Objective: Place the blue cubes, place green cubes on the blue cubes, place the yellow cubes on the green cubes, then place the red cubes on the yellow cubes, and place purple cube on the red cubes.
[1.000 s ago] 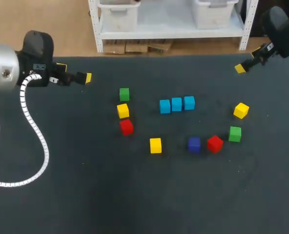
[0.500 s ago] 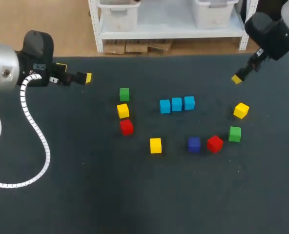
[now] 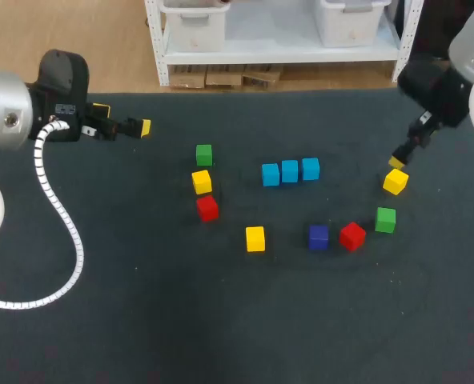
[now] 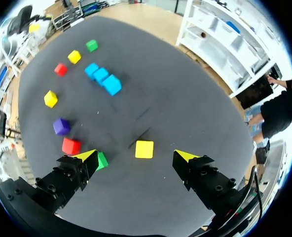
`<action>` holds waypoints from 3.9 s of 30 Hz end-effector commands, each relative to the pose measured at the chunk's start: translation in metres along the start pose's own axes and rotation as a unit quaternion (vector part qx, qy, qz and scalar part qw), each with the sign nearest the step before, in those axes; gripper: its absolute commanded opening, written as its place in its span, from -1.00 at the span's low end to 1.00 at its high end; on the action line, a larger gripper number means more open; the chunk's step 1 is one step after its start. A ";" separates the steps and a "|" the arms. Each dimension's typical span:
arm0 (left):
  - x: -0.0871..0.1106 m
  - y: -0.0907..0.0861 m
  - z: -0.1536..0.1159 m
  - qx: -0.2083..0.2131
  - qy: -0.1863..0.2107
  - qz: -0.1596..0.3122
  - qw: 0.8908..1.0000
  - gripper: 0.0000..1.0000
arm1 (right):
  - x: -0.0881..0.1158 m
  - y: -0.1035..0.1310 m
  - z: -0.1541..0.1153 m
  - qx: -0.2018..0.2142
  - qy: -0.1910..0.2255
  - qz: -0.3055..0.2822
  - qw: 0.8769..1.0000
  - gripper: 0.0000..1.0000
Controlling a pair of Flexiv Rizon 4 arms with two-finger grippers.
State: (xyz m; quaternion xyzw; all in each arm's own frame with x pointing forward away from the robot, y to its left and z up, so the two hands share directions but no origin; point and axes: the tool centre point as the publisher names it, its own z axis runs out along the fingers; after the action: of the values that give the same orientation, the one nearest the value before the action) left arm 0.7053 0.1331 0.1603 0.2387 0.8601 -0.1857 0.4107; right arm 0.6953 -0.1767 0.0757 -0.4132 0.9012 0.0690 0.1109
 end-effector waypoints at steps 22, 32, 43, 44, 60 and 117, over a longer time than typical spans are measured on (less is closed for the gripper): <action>0.002 0.003 -0.001 0.006 -0.004 0.001 1.000 1.00 | 0.008 -0.015 0.056 -0.033 0.108 -0.047 0.993 1.00; 0.002 0.003 -0.001 0.006 -0.004 0.001 1.000 1.00 | 0.013 -0.026 0.071 -0.040 0.128 -0.052 0.990 1.00; 0.002 0.003 -0.001 0.006 -0.004 0.001 1.000 1.00 | 0.012 -0.027 0.075 -0.047 0.127 -0.052 0.989 1.00; 0.002 0.003 -0.001 0.006 -0.004 0.001 1.000 1.00 | 0.011 -0.026 0.074 -0.046 0.124 -0.055 0.990 1.00; 0.002 0.003 -0.001 0.006 -0.004 0.001 1.000 1.00 | 0.003 0.036 0.012 -0.015 0.113 -0.200 0.973 1.00; 0.002 0.003 -0.001 0.006 -0.004 0.001 1.000 1.00 | 0.010 0.054 0.034 -0.026 0.111 -0.262 0.958 -1.00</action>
State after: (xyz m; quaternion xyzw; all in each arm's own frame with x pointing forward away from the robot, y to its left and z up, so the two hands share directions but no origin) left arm 0.7055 0.1331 0.1605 0.2389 0.8600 -0.1864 0.4107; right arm 0.6538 -0.1416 0.0347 -0.6427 0.7659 0.0153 0.0086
